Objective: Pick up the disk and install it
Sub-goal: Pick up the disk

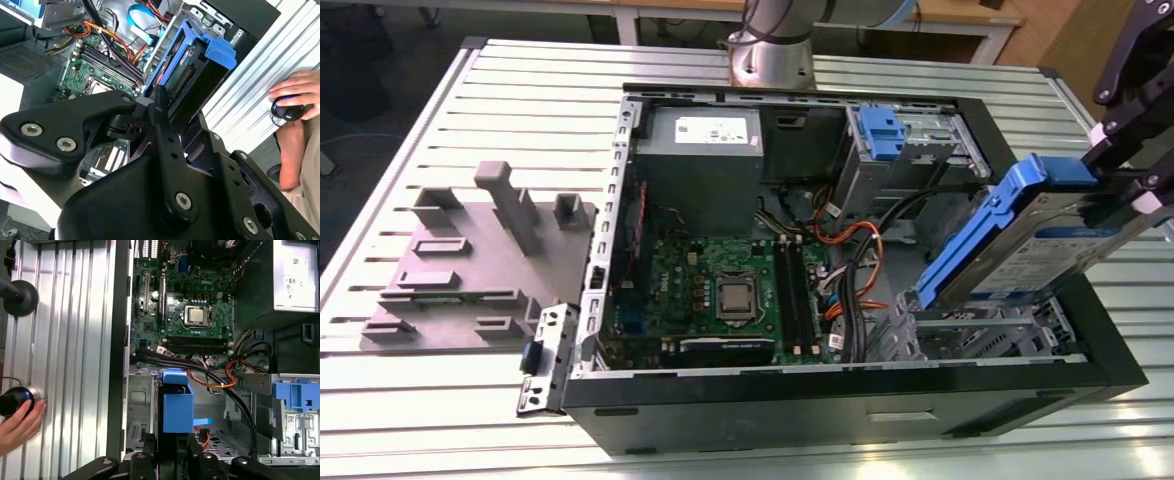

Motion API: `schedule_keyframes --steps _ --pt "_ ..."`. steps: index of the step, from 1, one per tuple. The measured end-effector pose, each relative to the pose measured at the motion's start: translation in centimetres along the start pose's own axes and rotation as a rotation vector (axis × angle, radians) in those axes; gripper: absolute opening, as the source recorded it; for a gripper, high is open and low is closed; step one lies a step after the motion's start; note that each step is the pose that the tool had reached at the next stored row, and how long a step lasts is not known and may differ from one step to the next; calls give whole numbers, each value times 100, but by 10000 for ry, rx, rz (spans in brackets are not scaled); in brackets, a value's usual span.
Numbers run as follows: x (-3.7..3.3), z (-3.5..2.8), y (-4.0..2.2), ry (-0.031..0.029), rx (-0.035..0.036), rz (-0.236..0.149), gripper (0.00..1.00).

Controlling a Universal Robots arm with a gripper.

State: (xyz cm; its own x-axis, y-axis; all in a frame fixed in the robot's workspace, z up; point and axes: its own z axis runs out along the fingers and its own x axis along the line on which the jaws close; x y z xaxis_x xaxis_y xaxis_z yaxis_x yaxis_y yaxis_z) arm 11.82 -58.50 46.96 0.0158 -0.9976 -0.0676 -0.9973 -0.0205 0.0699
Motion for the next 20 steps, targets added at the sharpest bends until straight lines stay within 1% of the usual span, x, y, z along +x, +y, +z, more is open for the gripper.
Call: schedule_keyframes --steps 2,6,10,13,16,20 --pt "1 14 -4 1 0 0 35" --pt "1 15 -7 -1 0 1 35" --pt "2 27 -47 -3 -5 12 35" --pt "4 53 -50 -7 0 79 35" --pt "5 58 -51 -7 2 110 35" --pt "6 82 -53 -11 4 139 35"
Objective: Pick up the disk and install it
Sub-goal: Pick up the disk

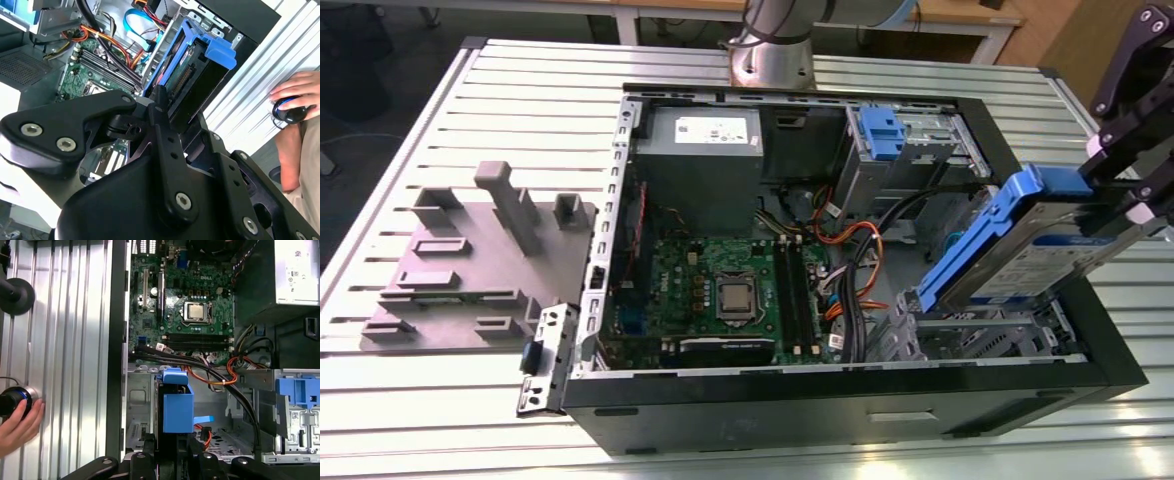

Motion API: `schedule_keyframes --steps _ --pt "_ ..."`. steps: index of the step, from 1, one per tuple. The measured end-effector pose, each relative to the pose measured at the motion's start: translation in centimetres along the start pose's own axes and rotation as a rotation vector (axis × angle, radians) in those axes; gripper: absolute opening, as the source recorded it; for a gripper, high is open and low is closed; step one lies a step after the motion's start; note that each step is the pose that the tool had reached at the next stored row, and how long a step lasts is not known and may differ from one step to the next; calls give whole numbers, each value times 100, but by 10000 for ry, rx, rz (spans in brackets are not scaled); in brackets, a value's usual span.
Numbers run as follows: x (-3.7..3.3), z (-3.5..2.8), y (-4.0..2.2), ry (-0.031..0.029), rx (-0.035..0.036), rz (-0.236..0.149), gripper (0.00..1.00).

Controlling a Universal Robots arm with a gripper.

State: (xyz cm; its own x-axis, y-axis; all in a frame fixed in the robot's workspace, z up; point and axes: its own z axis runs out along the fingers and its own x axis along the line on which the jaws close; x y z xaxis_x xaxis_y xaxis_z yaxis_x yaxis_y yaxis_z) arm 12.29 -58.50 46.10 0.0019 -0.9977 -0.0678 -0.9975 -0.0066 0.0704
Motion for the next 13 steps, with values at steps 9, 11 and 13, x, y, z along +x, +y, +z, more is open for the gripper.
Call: schedule_keyframes --steps 9,11,13 --pt "-8 33 -2 -11 10 148 35" --pt "-8 33 -2 -9 11 159 35" --pt "-8 43 -2 -11 11 160 35"
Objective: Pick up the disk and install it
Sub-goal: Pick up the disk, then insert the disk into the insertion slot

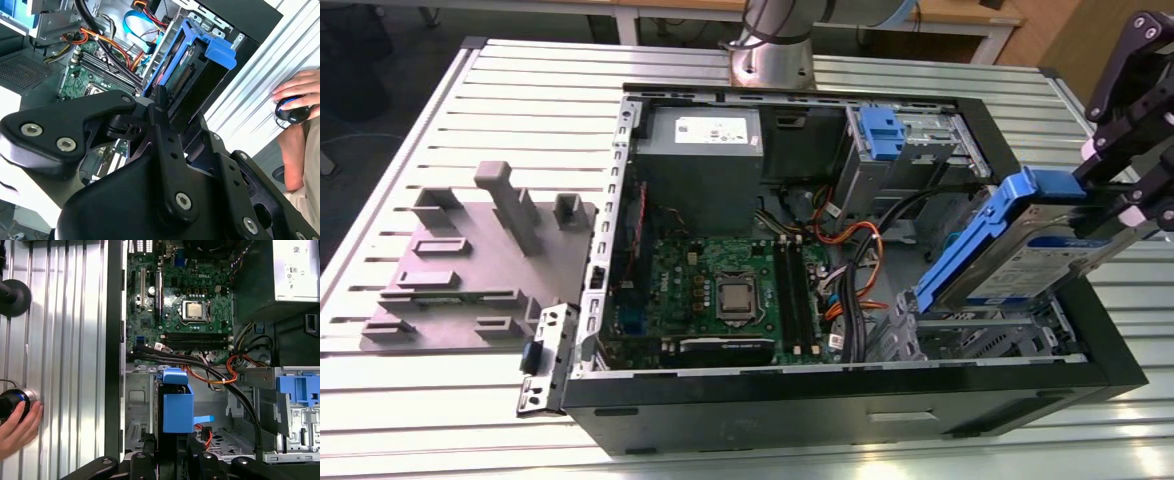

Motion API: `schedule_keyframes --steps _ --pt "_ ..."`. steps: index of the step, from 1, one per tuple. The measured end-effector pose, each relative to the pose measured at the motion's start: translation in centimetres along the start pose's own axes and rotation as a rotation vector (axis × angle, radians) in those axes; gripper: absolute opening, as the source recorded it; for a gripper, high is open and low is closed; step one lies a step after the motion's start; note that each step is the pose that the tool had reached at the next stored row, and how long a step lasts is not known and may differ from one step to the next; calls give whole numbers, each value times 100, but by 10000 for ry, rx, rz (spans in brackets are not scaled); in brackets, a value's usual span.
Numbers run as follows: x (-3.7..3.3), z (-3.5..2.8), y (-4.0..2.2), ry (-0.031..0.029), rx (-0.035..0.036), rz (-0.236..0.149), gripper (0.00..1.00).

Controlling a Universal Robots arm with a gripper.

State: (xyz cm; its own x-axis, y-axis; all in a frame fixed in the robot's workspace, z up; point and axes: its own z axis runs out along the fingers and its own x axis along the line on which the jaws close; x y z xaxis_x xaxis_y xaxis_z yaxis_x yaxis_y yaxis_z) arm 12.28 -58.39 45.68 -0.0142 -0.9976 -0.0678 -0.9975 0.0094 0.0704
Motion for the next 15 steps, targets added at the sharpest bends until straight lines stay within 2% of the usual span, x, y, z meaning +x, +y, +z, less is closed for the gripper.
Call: schedule_keyframes --steps 15 --pt "3 31 14 -1 0 5 35"
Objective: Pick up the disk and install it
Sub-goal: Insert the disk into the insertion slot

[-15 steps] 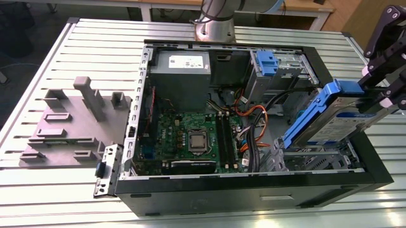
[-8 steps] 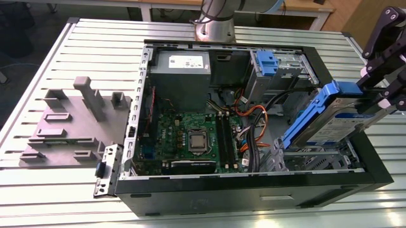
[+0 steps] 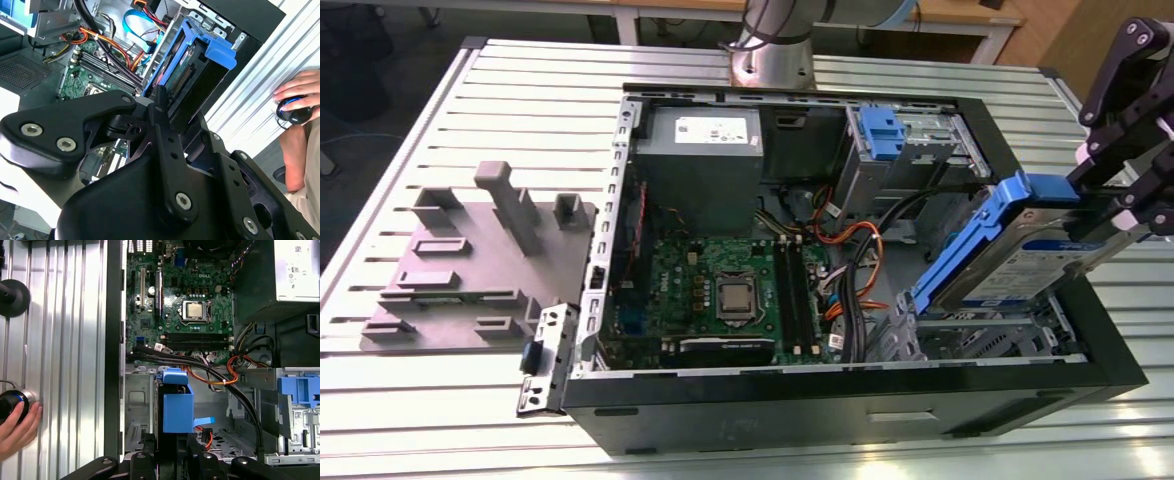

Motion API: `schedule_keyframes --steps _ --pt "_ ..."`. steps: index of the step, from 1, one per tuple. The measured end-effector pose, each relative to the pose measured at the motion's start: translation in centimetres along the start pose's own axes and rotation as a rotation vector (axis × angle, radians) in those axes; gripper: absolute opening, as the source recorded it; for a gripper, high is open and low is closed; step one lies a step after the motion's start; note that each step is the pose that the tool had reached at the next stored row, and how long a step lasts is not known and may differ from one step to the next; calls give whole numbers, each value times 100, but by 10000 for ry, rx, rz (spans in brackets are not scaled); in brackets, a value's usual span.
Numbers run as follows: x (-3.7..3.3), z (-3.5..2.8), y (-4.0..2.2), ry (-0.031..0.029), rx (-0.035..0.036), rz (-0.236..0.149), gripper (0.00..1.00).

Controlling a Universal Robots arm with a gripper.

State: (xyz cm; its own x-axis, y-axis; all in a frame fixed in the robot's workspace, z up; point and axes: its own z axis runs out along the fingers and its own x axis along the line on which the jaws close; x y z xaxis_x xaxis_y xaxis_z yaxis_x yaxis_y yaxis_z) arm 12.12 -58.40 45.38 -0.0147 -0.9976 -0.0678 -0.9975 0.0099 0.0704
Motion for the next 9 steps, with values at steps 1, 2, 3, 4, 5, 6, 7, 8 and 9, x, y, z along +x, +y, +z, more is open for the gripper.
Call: schedule_keyframes --steps 1,2,3,4,5,6,7,8,9 --pt "0 0 0 1 0 0 35" --pt "0 1 0 0 0 0 35" --pt "0 4 0 -1 0 0 35" --pt "0 7 1 -2 0 0 35" --pt "1 11 2 0 0 1 35" --pt "1 17 4 0 0 1 35" --pt "1 21 5 0 0 1 35" --pt "1 21 5 1 0 0 35" --pt "1 21 5 2 0 0 35"
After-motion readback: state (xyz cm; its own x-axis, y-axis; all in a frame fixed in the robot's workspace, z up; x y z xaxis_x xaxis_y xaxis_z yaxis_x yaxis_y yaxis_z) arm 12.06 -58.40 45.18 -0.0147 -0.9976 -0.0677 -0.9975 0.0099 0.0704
